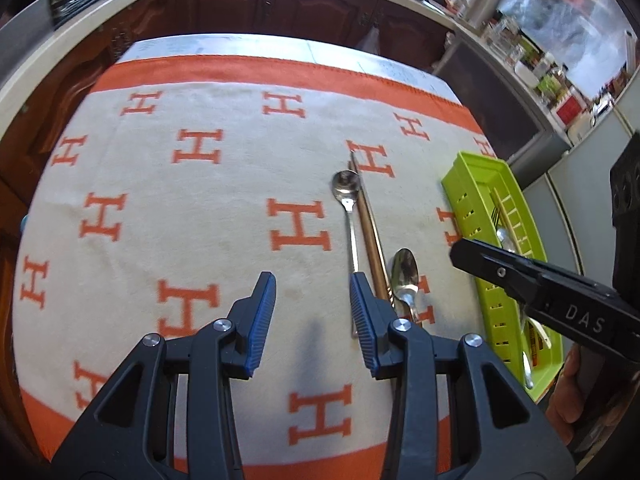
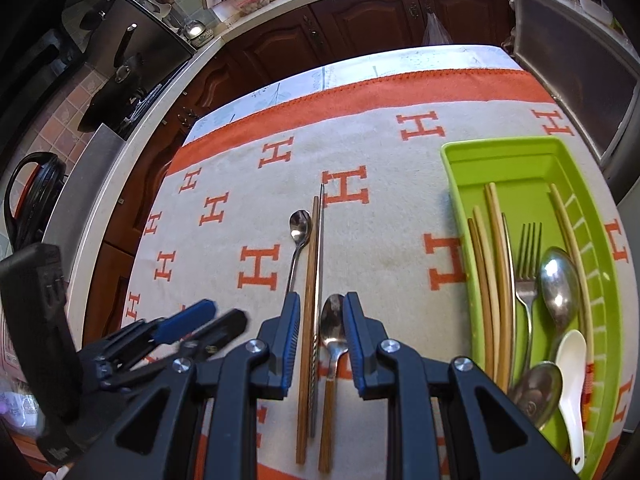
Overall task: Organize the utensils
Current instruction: 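Grasp a small steel spoon with the left tool while the right grasps a steel spoon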
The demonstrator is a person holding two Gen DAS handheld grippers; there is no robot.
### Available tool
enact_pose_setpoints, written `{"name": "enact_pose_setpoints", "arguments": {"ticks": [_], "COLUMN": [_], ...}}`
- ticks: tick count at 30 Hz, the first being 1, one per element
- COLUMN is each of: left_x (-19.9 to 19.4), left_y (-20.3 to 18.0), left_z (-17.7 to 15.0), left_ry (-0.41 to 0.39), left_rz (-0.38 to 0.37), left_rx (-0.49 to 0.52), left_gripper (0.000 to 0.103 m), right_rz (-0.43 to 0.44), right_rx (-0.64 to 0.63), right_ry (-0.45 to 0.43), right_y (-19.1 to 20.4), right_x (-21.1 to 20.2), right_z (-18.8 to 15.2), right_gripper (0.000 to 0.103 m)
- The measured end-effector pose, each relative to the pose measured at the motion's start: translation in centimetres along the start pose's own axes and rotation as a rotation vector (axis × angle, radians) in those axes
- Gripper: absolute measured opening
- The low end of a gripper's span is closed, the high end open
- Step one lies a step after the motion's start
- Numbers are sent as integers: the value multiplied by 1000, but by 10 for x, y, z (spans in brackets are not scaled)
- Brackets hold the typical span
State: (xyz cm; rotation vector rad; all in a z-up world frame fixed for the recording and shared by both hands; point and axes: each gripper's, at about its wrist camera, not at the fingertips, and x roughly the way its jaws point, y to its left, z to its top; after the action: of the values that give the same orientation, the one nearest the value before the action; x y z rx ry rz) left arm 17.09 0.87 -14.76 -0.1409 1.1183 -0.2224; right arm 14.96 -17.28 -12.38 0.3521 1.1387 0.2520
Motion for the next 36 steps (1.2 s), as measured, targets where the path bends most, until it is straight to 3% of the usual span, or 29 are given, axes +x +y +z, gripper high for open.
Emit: {"name": "enact_pose_setpoints", "arguments": {"ticks": [12, 15, 17, 20, 24, 36], "left_x": [66, 73, 75, 79, 79, 41], "left_y": [-30, -36, -40, -47, -48, -5], "left_z": [14, 16, 15, 14, 15, -4], "left_ry": [72, 53, 38, 10, -12, -41], "left_rz": [67, 106, 135, 176, 167, 108], "left_rx": [81, 104, 120, 161, 169, 53], "left_gripper": [35, 35, 33, 23, 3, 2], "right_rz": [28, 32, 35, 34, 32, -29], "right_rx": [23, 27, 31, 30, 30, -17], "right_ry": [15, 21, 26, 29, 35, 104], "right_y": [-13, -16, -17, -17, -16, -4], "right_x": [12, 13, 13, 13, 11, 25], "right_z": [5, 3, 0, -3, -9, -59], "right_gripper": [22, 22, 22, 22, 22, 22]}}
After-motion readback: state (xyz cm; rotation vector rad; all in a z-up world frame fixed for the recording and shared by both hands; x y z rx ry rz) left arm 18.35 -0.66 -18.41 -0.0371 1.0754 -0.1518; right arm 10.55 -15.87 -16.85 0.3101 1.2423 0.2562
